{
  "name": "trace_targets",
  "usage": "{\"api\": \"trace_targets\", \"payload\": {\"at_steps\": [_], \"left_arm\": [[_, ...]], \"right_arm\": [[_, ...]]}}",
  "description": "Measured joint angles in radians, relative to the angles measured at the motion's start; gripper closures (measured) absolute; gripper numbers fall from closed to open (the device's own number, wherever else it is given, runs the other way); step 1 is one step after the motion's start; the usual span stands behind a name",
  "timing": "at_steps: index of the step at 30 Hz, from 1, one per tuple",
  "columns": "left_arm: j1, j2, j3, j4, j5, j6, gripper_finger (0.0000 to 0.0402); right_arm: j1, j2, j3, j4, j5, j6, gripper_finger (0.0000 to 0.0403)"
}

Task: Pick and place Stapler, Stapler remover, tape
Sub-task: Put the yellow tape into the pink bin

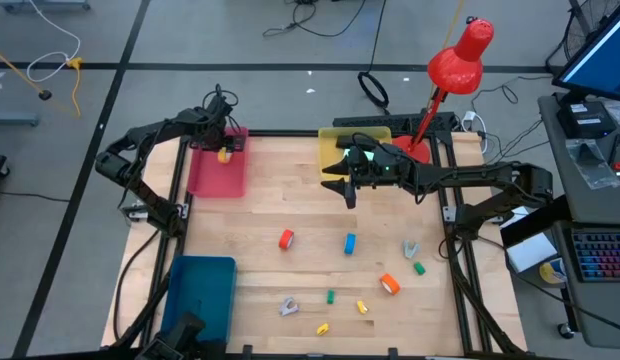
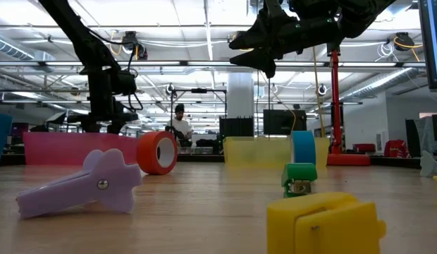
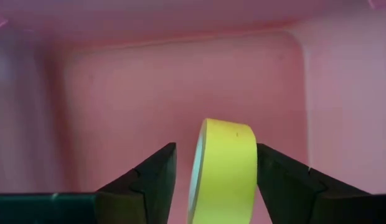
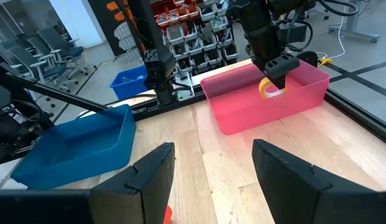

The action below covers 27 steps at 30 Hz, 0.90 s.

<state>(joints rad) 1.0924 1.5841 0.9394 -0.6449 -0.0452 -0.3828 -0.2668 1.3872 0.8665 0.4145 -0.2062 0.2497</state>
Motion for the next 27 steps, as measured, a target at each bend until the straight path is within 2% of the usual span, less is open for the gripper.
{"api": "trace_targets", "payload": {"at_steps": [4, 9, 13, 21, 27], "left_arm": [[0.0, 0.0, 0.0, -0.001, 0.001, 0.0, 0.0217], [0.0, 0.0, 0.0, -0.003, 0.014, 0.004, 0.0296], [0.0, -0.001, 0.0, -0.002, 0.032, 0.003, 0.0299], [0.03, -0.008, 0.0, 0.083, 0.235, -0.017, 0.0299], [0.047, -0.008, 0.0, 0.068, 0.202, -0.019, 0.0299]], "right_arm": [[0.0, 0.0, 0.0, 0.0, 0.0, 0.0, 0.0195], [0.0, 0.0, 0.0, 0.0, 0.0, 0.0, 0.0195], [0.0, 0.0, 0.0, 0.0, 0.0, -0.002, 0.0195], [0.0, 0.0, 0.0, 0.0, 0.0, -0.003, 0.0195], [0.0, 0.0, 0.0, 0.0, 0.0, -0.003, 0.0195]]}}
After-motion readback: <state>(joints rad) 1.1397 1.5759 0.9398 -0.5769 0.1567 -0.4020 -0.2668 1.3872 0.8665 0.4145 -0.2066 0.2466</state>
